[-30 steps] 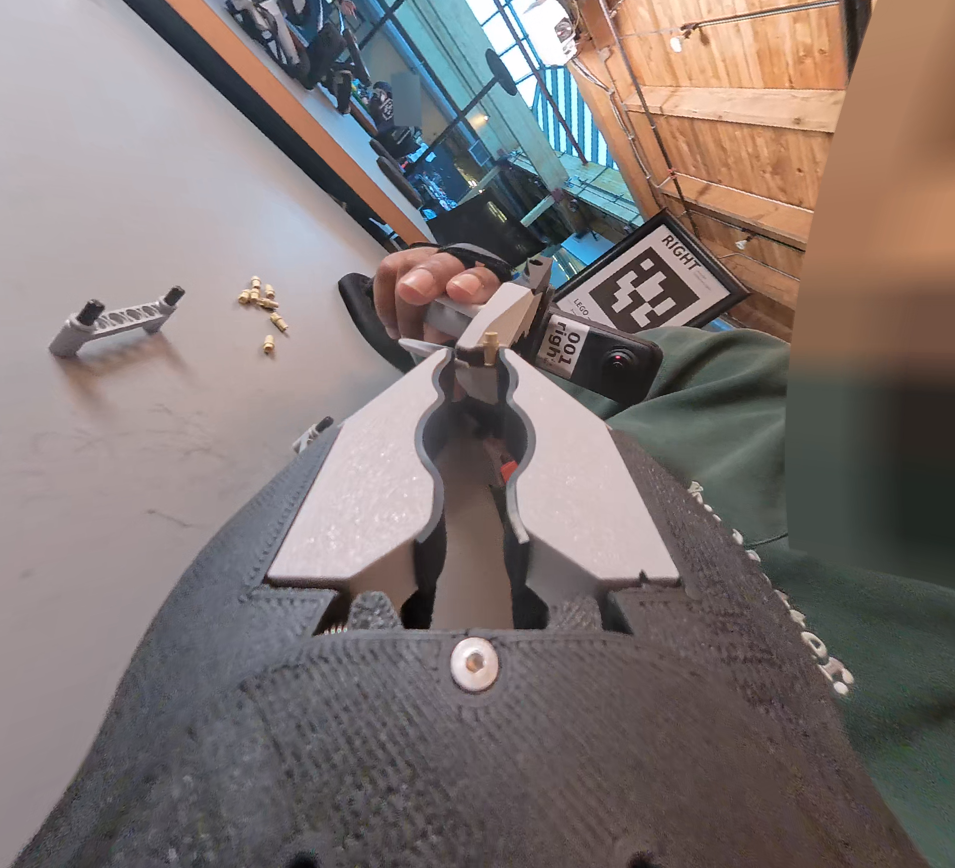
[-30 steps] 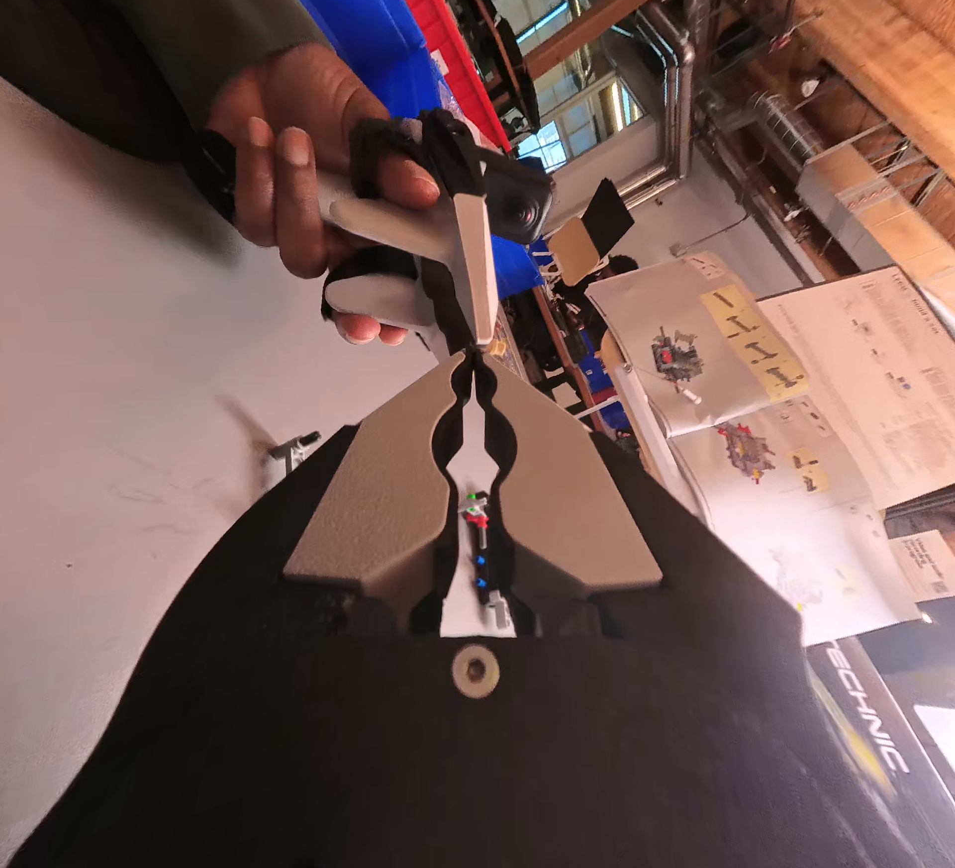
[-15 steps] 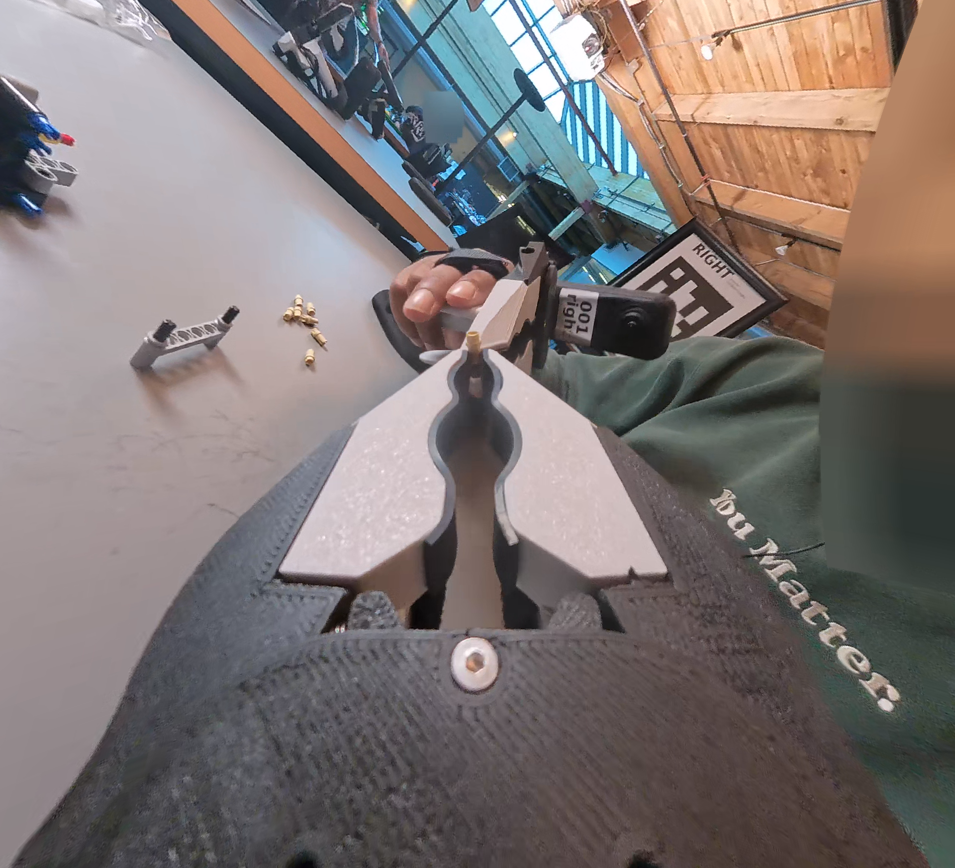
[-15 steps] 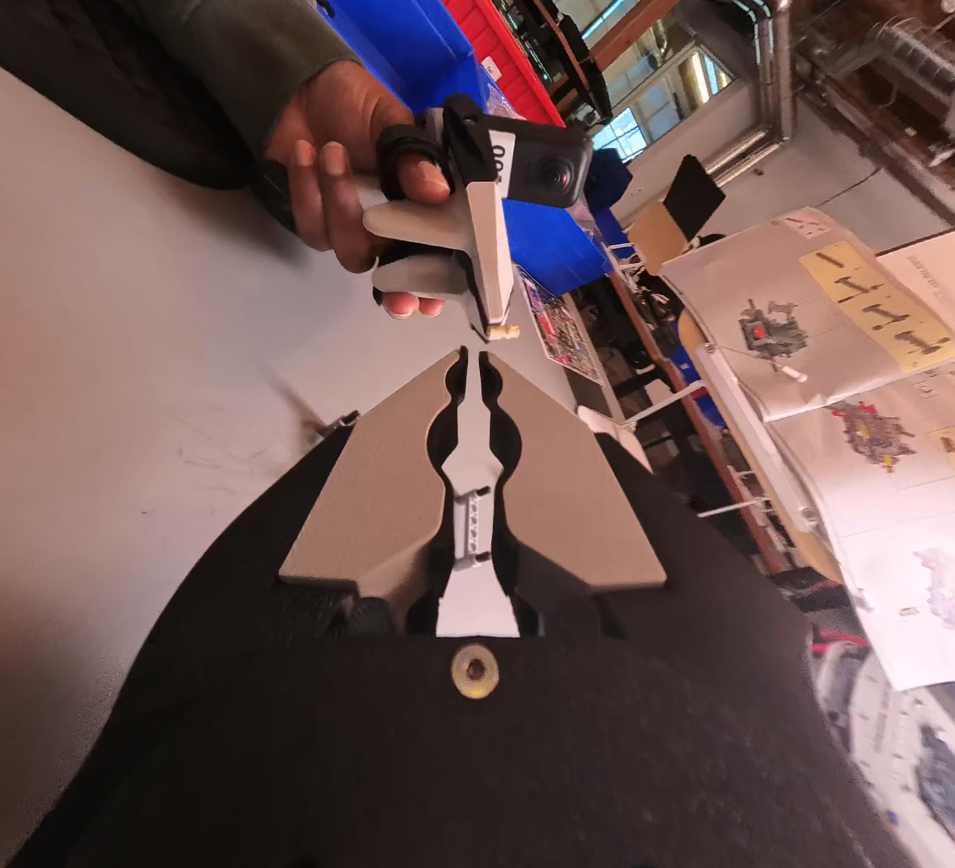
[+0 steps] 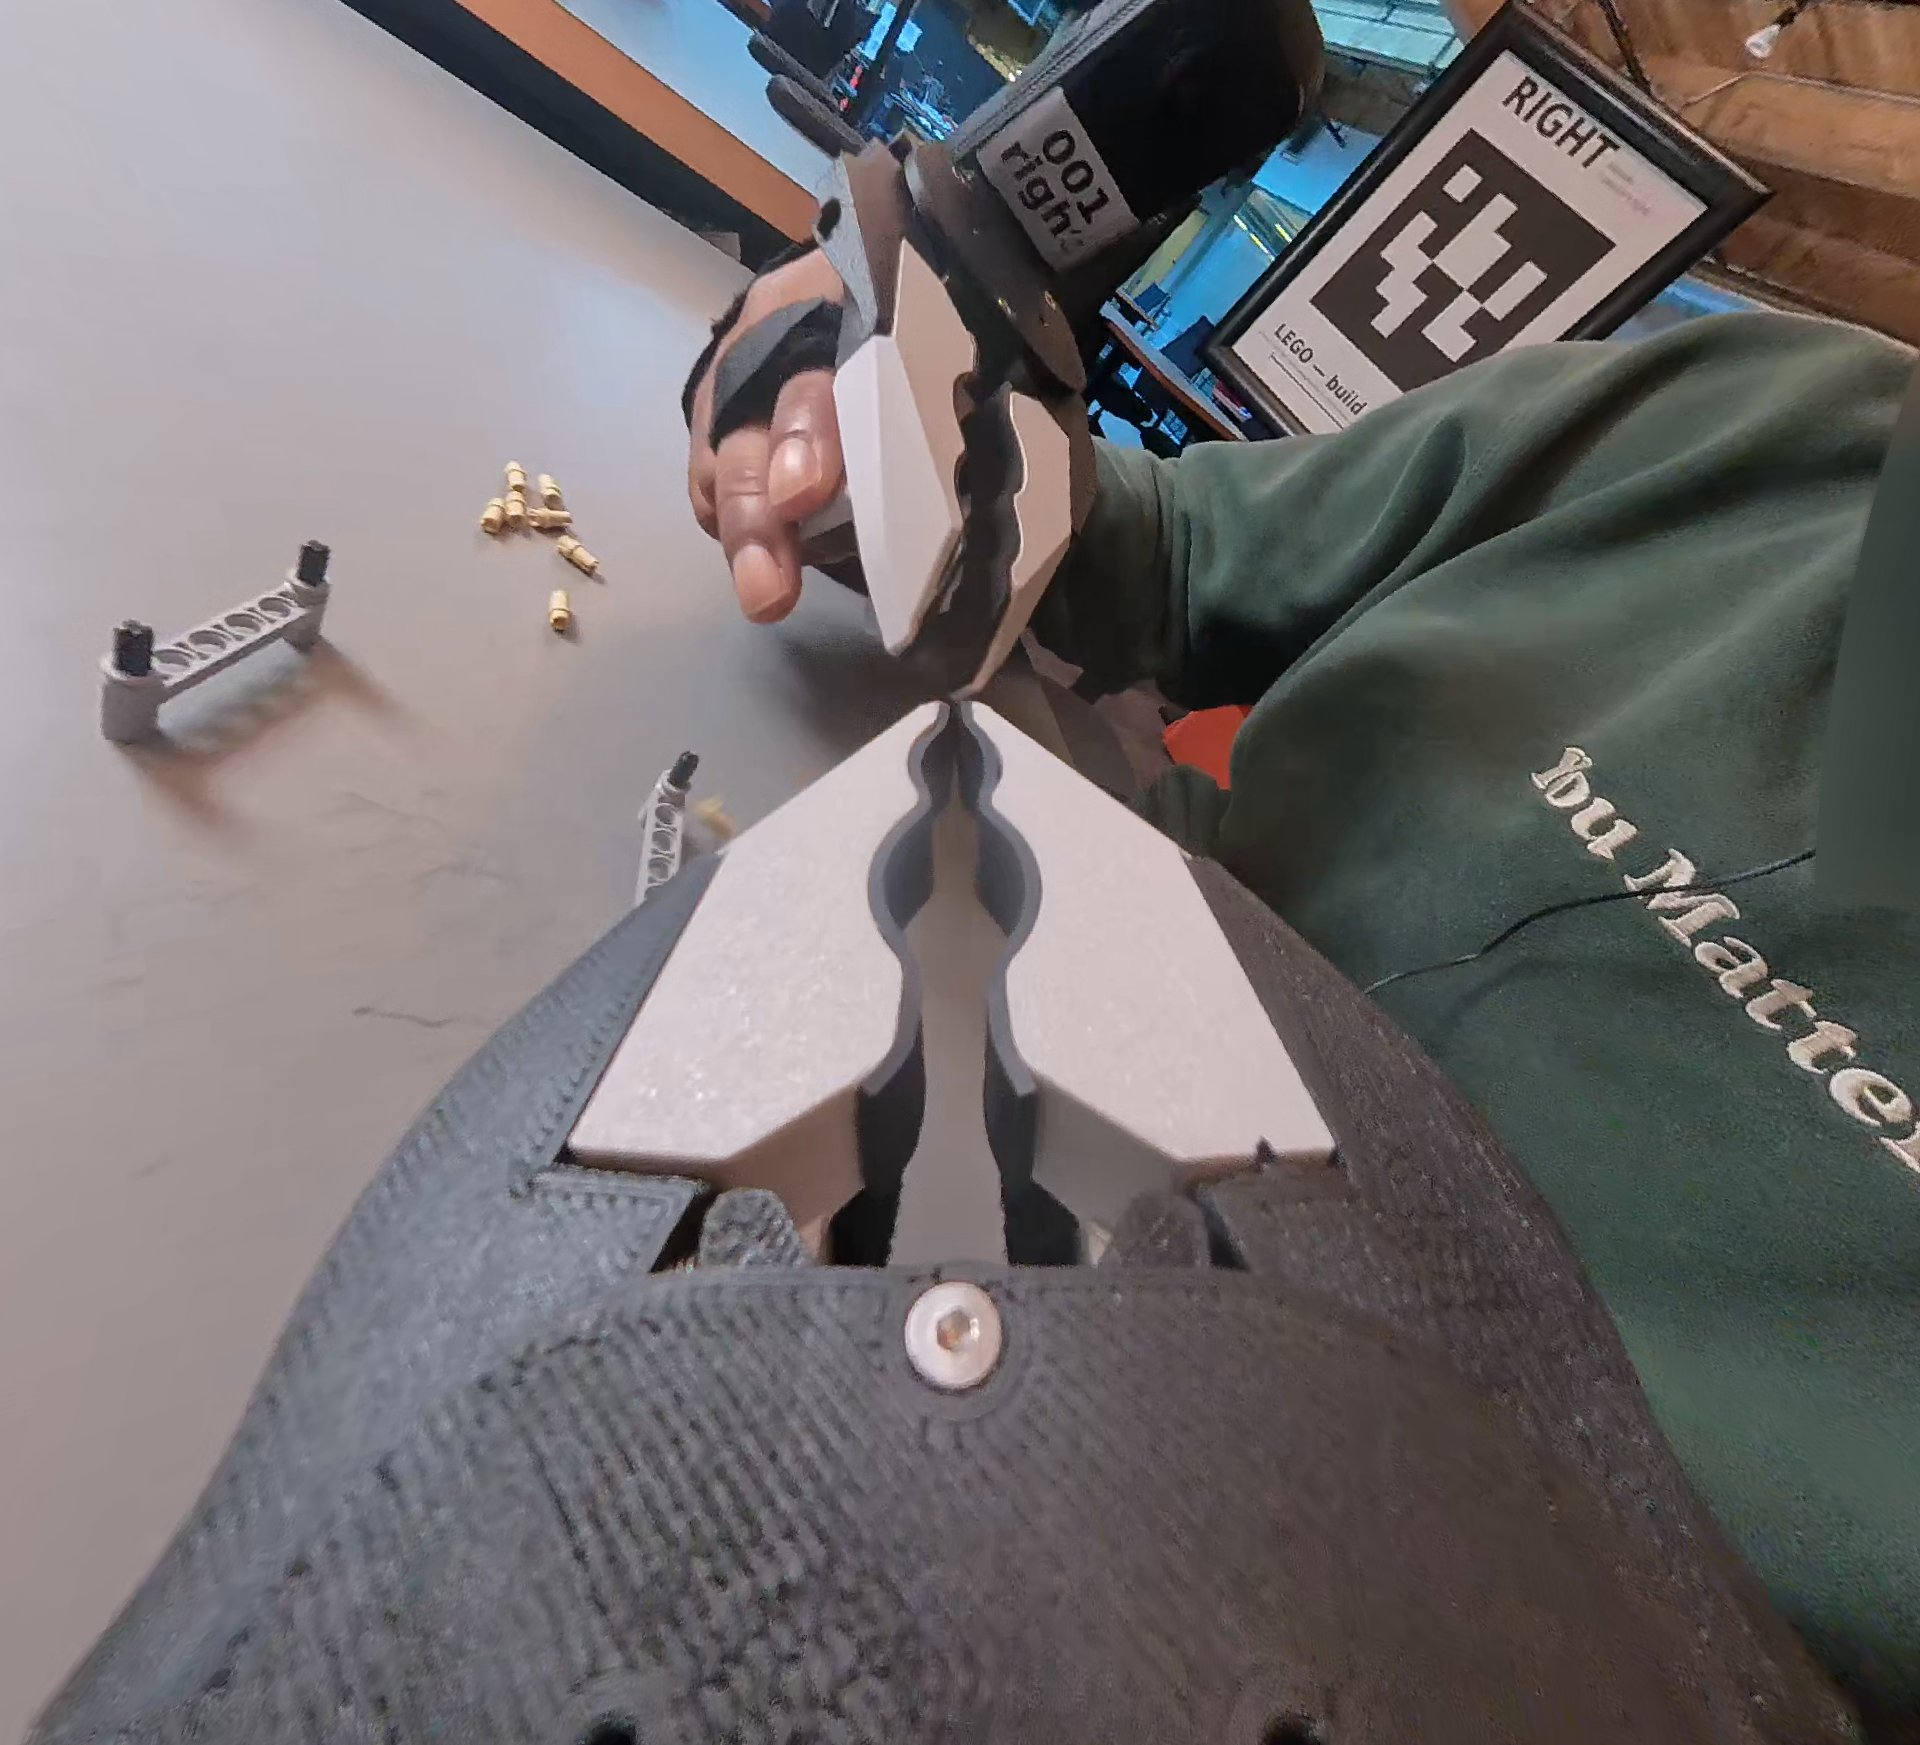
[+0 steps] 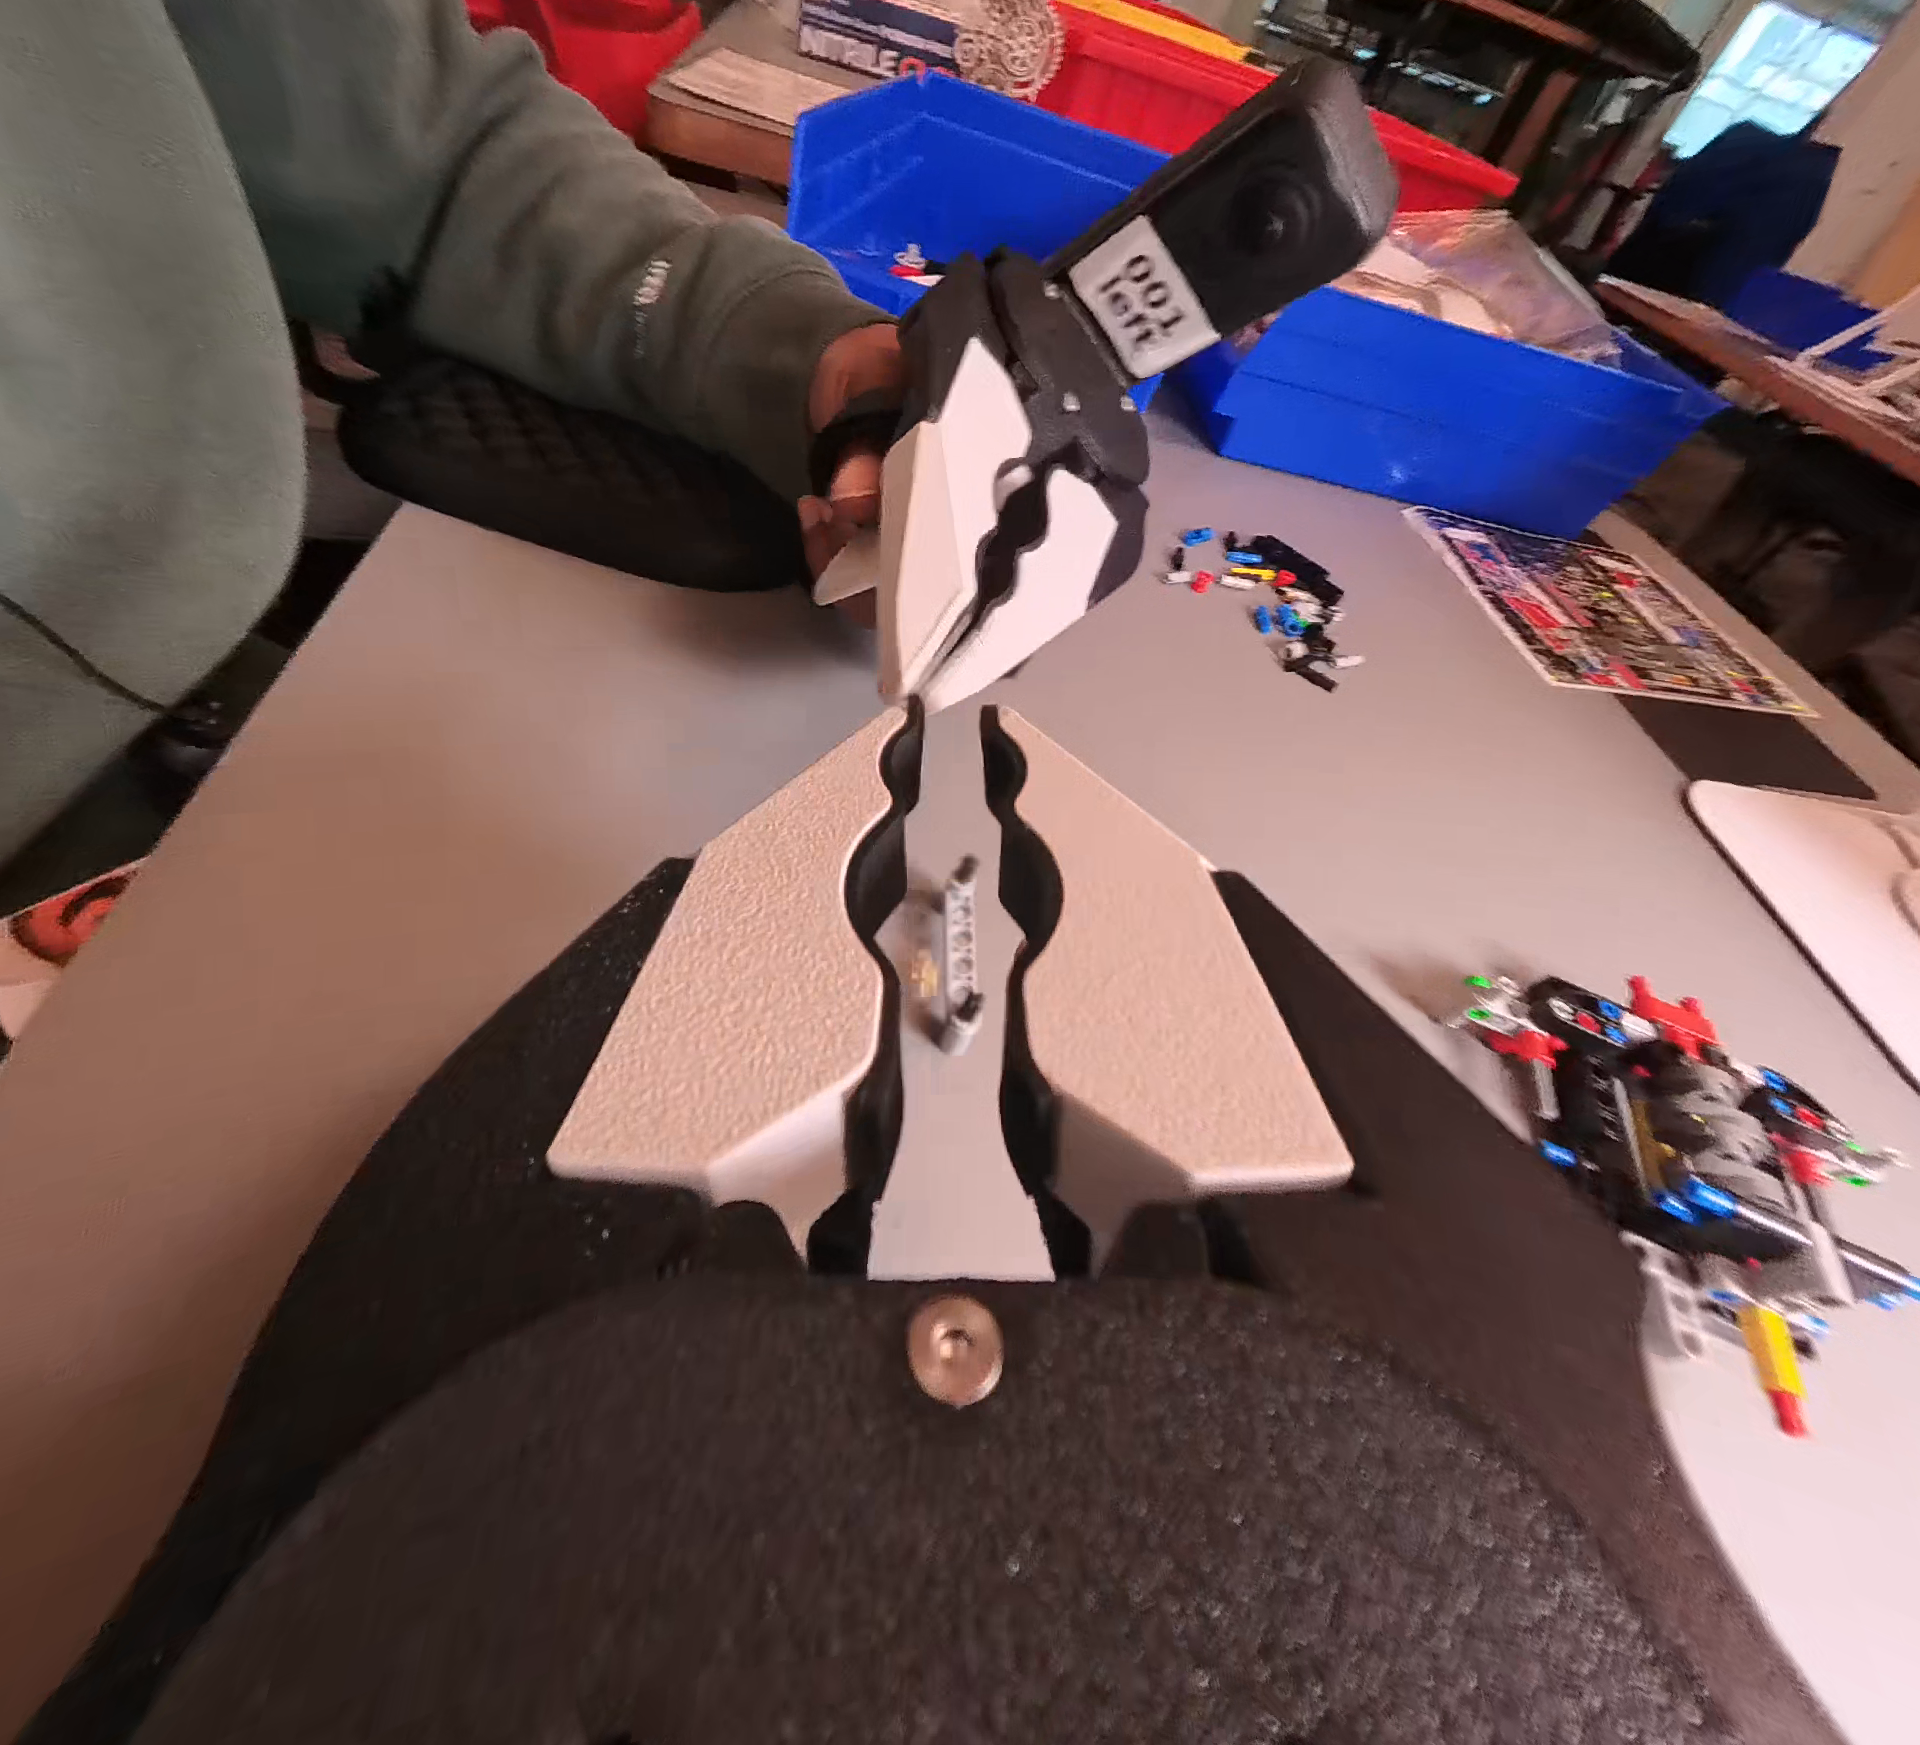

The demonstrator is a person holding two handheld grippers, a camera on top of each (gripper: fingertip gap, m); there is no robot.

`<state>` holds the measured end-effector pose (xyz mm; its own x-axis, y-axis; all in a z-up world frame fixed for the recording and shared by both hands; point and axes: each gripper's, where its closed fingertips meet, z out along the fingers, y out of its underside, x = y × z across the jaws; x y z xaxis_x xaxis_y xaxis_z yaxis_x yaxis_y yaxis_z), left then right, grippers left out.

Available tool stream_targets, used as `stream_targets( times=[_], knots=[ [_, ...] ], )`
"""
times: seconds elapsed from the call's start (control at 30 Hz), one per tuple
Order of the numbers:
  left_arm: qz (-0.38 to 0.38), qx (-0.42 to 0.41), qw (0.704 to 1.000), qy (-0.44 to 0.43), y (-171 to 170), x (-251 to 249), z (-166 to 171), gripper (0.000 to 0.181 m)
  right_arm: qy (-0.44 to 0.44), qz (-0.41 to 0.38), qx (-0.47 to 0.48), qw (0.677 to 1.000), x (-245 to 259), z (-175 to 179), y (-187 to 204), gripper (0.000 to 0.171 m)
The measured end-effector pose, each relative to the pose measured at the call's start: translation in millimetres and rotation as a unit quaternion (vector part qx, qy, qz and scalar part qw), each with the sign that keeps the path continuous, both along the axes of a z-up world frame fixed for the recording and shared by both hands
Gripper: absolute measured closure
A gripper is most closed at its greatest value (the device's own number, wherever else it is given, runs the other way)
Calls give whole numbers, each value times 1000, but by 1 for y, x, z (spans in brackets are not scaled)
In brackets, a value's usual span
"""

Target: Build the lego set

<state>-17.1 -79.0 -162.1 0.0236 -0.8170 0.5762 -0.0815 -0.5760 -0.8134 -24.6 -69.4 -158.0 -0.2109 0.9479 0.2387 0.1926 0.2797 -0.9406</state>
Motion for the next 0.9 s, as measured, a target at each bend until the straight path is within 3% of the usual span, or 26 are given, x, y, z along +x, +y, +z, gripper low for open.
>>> stream_targets(
  times=[0.13, 0.3, 0.53, 0.7, 0.9],
  knots=[
    [-5, -1, 1000, 8, -2, 2, -3, 181, -22, 13, 6, 1000, -2, -8, -7, 161],
    [8, 14, 1000, 26, 2, 1, -8, 181, -30, -25, 10, 999, 8, -5, 14, 161],
    [38, 66, 993, 92, 10, 1, -26, 177, 41, -141, 7, 989, 51, 49, 62, 162],
    [44, 73, 991, 100, 12, 2, -28, 175, 46, -180, -3, 983, 90, 61, 59, 163],
    [53, 76, 991, 101, 16, 1, -29, 175, -38, -183, -30, 982, 135, 34, 22, 163]
  ],
)
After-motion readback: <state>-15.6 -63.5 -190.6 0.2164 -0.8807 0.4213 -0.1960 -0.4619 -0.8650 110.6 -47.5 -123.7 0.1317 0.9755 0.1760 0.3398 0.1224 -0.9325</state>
